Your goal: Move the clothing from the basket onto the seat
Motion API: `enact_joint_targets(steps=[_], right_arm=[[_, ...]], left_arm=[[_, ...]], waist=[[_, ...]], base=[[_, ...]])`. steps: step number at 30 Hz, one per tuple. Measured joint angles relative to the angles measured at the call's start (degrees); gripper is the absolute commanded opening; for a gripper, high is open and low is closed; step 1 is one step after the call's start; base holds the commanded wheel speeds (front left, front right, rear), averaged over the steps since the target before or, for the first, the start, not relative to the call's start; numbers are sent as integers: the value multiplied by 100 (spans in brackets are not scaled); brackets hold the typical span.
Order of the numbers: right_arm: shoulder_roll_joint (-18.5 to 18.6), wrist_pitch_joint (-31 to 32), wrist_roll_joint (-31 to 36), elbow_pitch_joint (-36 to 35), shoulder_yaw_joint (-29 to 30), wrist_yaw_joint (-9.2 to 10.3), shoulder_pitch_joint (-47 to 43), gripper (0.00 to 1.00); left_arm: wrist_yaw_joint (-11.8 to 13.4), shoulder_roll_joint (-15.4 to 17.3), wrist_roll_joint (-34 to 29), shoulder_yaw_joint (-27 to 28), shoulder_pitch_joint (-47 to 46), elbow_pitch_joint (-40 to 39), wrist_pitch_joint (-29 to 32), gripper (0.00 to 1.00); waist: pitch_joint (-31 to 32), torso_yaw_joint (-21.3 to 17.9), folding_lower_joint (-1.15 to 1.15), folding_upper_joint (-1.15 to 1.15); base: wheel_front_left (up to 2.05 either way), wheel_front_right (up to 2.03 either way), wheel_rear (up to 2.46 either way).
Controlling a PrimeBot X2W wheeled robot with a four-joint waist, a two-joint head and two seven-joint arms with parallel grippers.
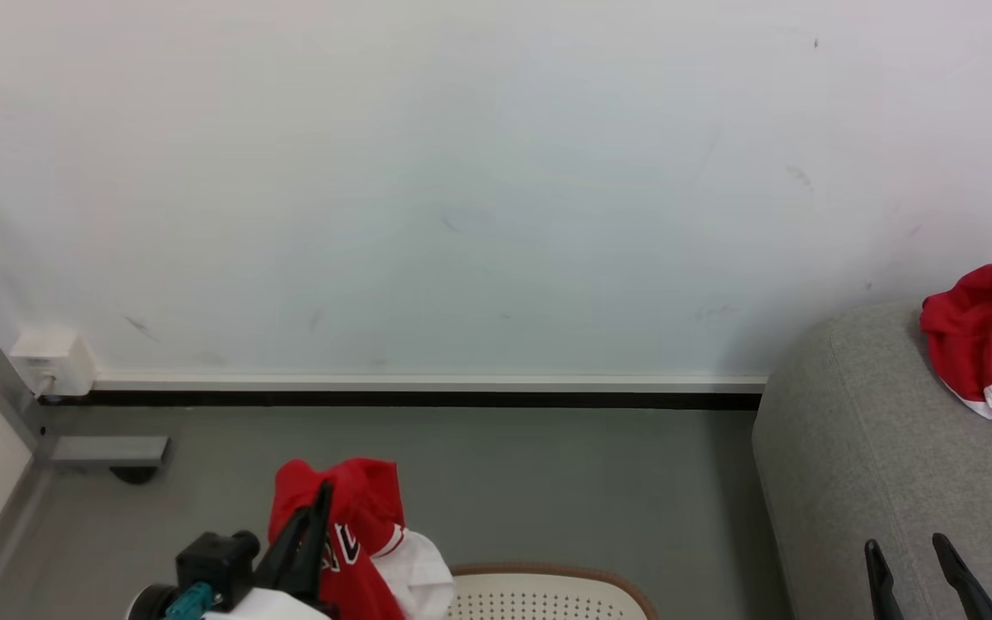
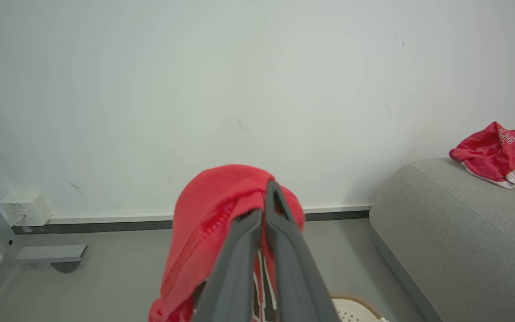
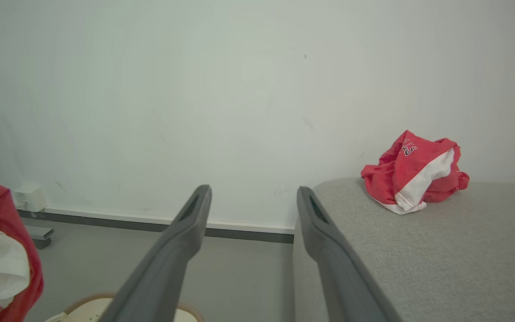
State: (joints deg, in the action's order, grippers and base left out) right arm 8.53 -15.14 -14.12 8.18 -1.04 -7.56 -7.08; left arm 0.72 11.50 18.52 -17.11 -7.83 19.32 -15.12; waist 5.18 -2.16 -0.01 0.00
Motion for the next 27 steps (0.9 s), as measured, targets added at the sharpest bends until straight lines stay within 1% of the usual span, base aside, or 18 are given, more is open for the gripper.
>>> enact_joint_targets(steps=[6,11,15,21,27], right_arm=[[-1,0,-10,15,-56,1,-7,100],[55,0,-57,-31,-314,0,2,100],[158,0,-68,-190,-571,1,116,100],[433,0,-157,-438,-1361,1,481,100],[766,0,-325,-586,-2410,0,1032,100]], left_arm=[[-1,21,-1,1,5,-80,0,0],[-24,40,-2,-4,-12,-319,0,0],[-87,43,-14,-123,-94,-584,49,0],[-229,40,-90,-378,-291,-1104,254,0],[-427,16,-191,-794,-488,-1572,566,0]], waist=[[1,46,1,0],[4,47,1,0],[19,38,1,0],[25,-14,1,0],[24,-53,1,0]], base=[[0,0,0],[0,0,0],[0,0,0],[0,0,0],[0,0,0]])
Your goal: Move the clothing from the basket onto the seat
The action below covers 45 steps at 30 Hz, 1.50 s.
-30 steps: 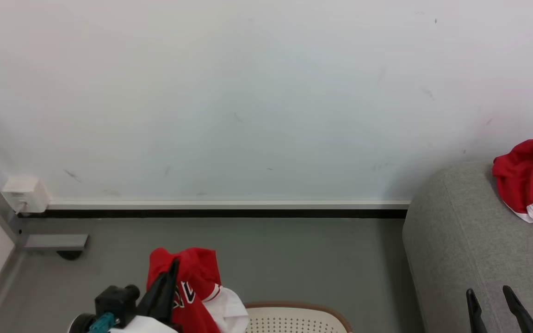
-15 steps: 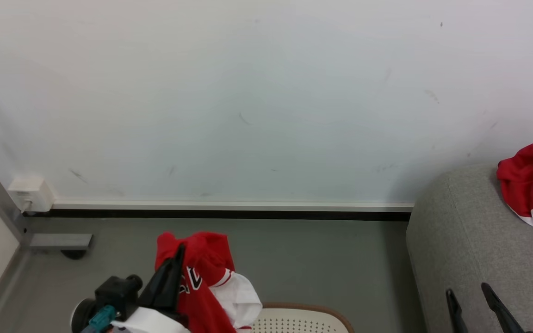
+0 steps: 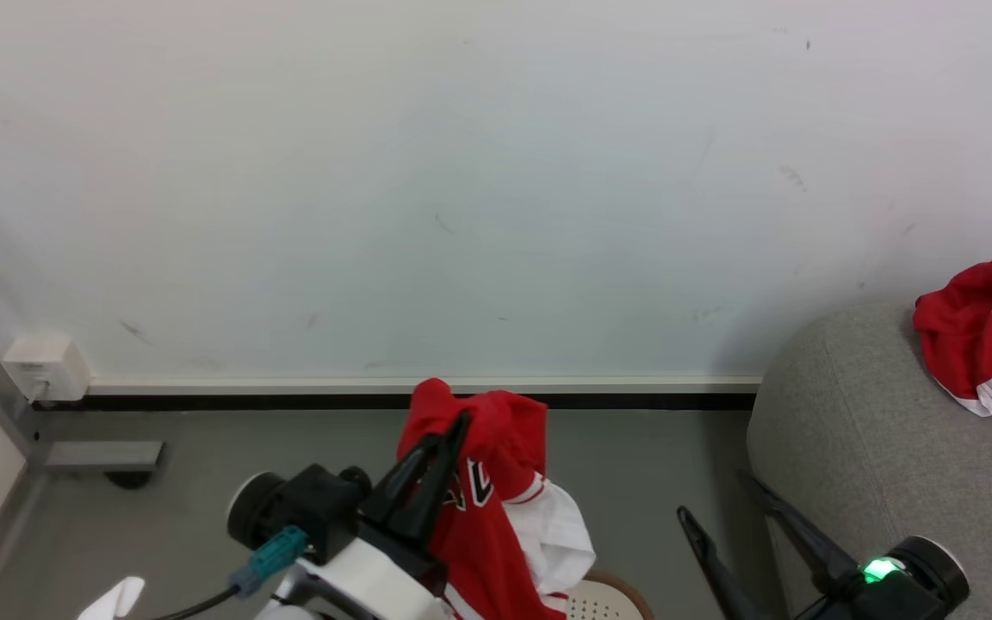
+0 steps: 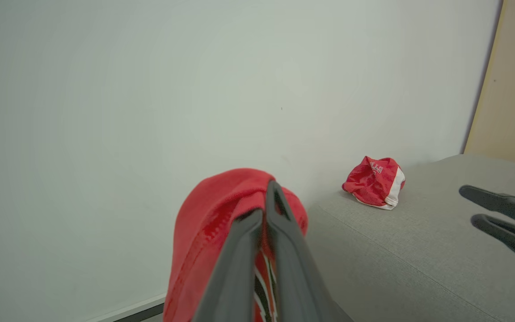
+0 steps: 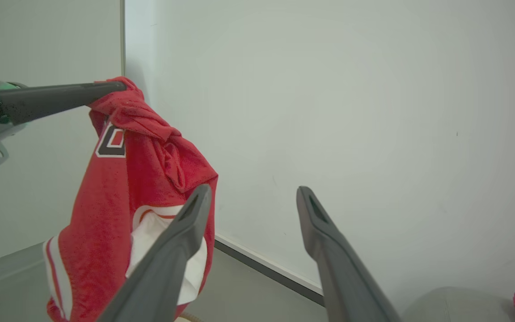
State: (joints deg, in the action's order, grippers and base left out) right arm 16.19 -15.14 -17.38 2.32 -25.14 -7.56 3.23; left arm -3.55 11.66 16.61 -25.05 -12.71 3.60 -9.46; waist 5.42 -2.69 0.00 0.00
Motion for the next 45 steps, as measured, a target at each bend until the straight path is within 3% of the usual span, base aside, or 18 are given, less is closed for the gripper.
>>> enact_joint_targets(steps=[10,23,24,26,27,33,34,35,36,37,45], right_arm=[[454,0,-304,-31,-1349,0,855,100],[778,92,-753,389,-2135,1,1306,100],[790,96,-780,428,-2163,0,1318,82],[789,96,-861,489,-2217,0,1321,13],[788,94,-910,511,-2229,1,1328,0],[789,68,-1039,628,-2069,0,1361,0],[780,62,-1043,645,-1998,0,1357,0],[778,59,-1043,652,-1925,0,1357,0],[777,47,-1044,654,-1863,0,1350,0],[768,46,-1046,657,-1794,0,1330,0],[826,37,-1034,543,-1248,1,1161,0]], left_arm=[[-215,-407,-76,-893,-215,-167,229,0],[-348,-570,141,-1786,-380,-151,224,0],[-350,-571,199,-1866,-385,-196,224,0],[-358,-559,378,-2027,-388,-249,225,0],[-371,-527,435,-2078,-401,-253,233,0],[-374,-372,594,-2120,-487,-218,129,0],[-371,-354,590,-2106,-495,-200,91,15],[-346,-331,571,-2080,-505,-170,58,44],[-344,-314,560,-2057,-511,-127,27,85],[-339,-307,560,-2049,-513,-79,20,100],[-286,-249,658,-2006,-442,216,-129,100]], waist=[[-45,28,0,0],[-80,-67,0,0],[-79,-76,0,0],[-75,-94,0,0],[-73,-102,0,0],[-47,-169,0,0],[-46,-185,0,0],[-48,-204,0,0],[-54,-225,0,0],[-59,-247,0,0],[-125,-604,0,0]], base=[[0,0,0],[0,0,0],[0,0,0],[0,0,0],[0,0,0],[0,0,0],[0,0,0],[0,0,0],[0,0,0],[0,0,0],[0,0,0]])
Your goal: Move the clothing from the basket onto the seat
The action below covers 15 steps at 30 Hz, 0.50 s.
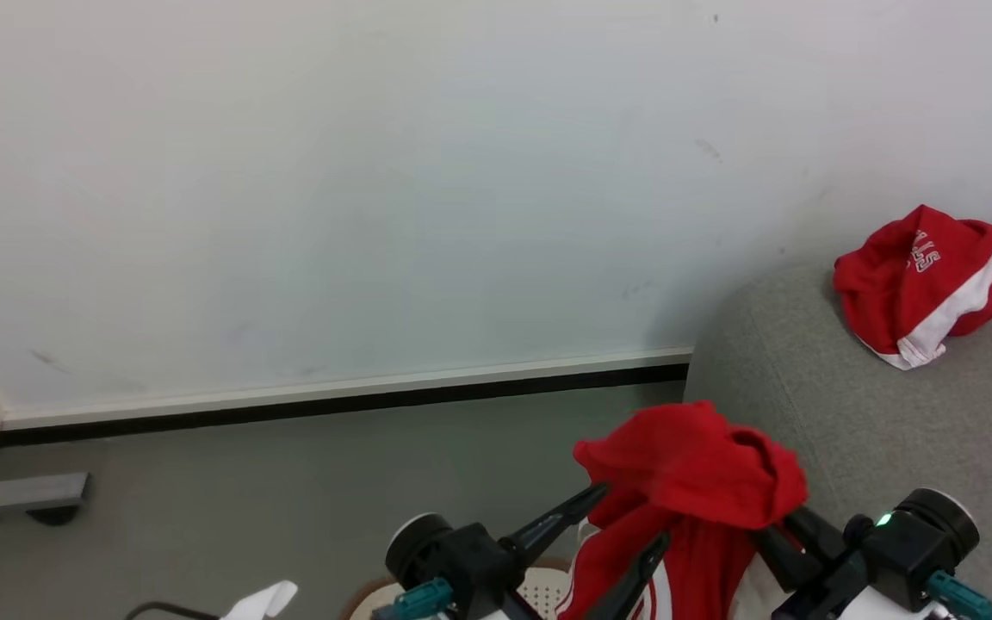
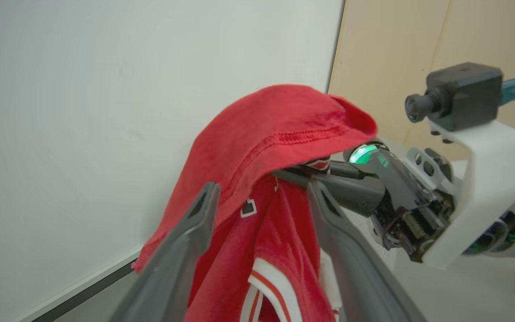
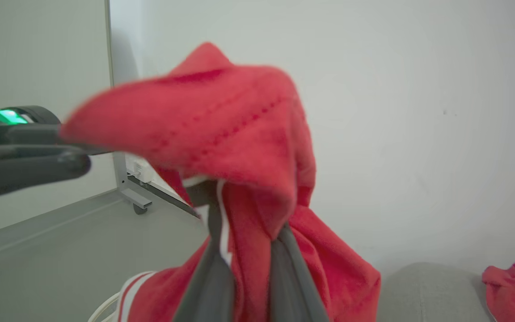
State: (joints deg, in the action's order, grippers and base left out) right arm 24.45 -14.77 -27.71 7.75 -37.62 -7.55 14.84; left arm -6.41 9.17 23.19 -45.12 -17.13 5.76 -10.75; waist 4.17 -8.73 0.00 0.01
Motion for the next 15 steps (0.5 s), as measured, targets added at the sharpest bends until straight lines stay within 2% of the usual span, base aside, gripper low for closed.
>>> enact_joint_targets(steps=[15], right_arm=[[246,-20,94,-414,1132,0,-364,0]], left_arm=[[13,-216,11,-178,9,643,-274,100]], waist=[[-242,-1157,0,0]], base=[[0,0,0]])
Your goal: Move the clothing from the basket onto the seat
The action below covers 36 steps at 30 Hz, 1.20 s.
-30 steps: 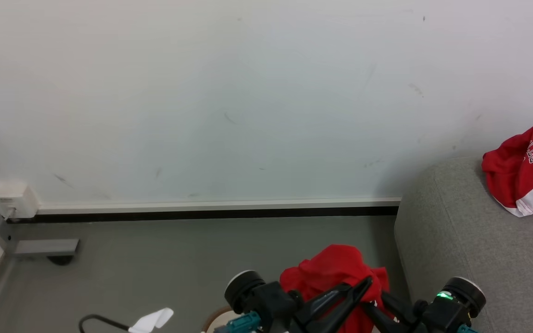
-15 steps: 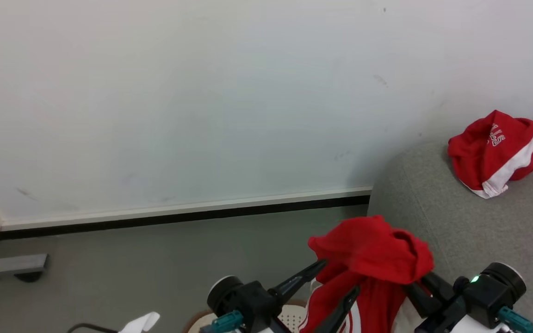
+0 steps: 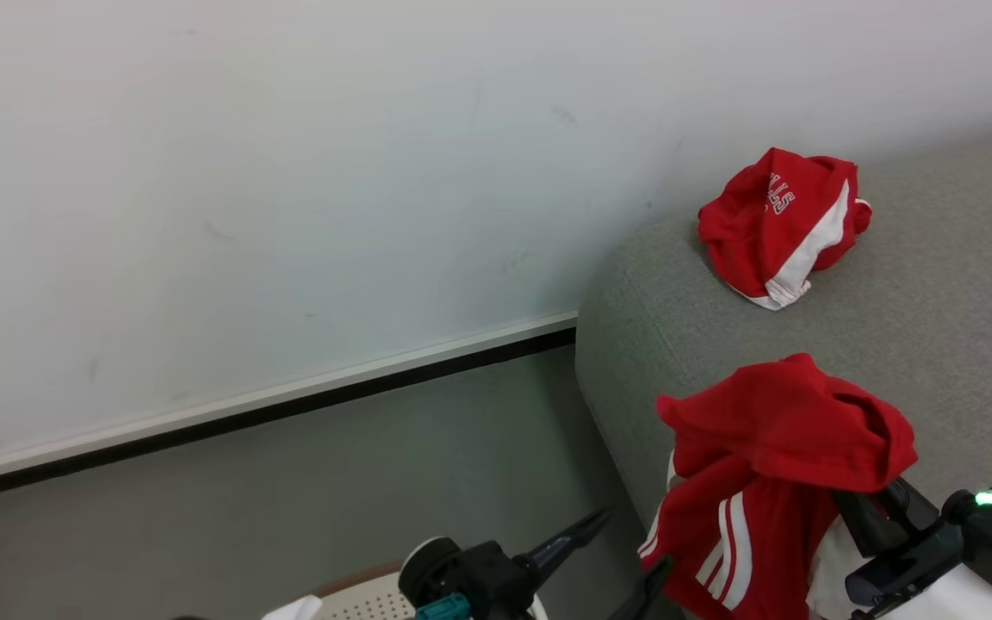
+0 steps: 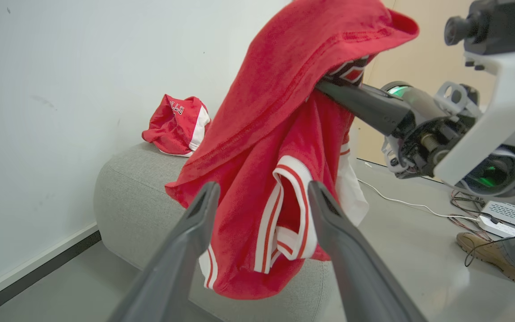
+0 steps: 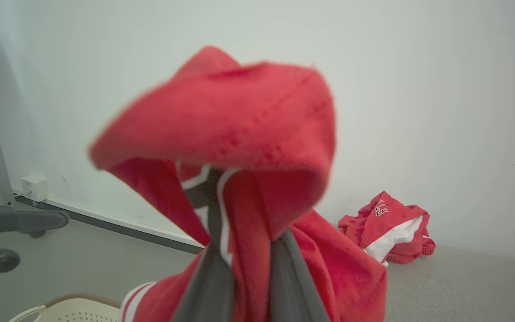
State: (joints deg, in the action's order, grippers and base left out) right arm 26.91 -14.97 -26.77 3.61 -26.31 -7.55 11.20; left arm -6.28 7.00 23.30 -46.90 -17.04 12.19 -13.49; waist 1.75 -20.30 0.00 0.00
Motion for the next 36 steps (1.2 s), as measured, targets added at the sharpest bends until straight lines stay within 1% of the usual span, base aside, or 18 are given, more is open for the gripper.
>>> enact_joint_targets(steps=[4,8,15,18,22,25,30,33,36], right_arm=[[18,0,5,-76,143,0,-90,0],[33,-1,8,-119,233,0,-124,0],[37,-2,13,-154,346,0,-160,0],[48,-4,-7,-107,368,0,-42,0],[180,-1,-24,213,471,-1,380,0],[205,-4,-40,465,730,-1,810,0],[202,-7,115,969,1348,-1,1708,0],[208,-7,307,1427,1773,-1,2345,0],[315,-7,485,1929,2209,-1,3076,0]], left_arm=[[-8,-19,0,-10,-14,101,-60,100],[-8,-44,0,-14,-39,187,-75,100],[-21,-81,0,-25,-84,223,-120,100],[-22,-85,-1,-15,-134,241,-122,100],[-24,-71,-11,-36,-209,260,-123,100],[-23,-51,-56,-35,-347,238,-88,100],[1,-4,-194,-4,-761,155,-18,100],[2,14,-233,5,-962,149,25,100],[11,7,-270,11,-1126,140,35,100]], waist=[[-51,-207,0,0],[-77,-318,0,0],[-139,-327,0,0],[-216,-290,0,0],[-366,-217,0,0],[-546,-137,0,0],[-1041,57,0,0],[-1370,212,1,0],[-1684,403,1,0]], base=[[0,0,0],[0,0,0],[0,0,0],[0,0,0],[0,0,0],[0,0,0],[0,0,0],[0,0,0],[0,0,0]])
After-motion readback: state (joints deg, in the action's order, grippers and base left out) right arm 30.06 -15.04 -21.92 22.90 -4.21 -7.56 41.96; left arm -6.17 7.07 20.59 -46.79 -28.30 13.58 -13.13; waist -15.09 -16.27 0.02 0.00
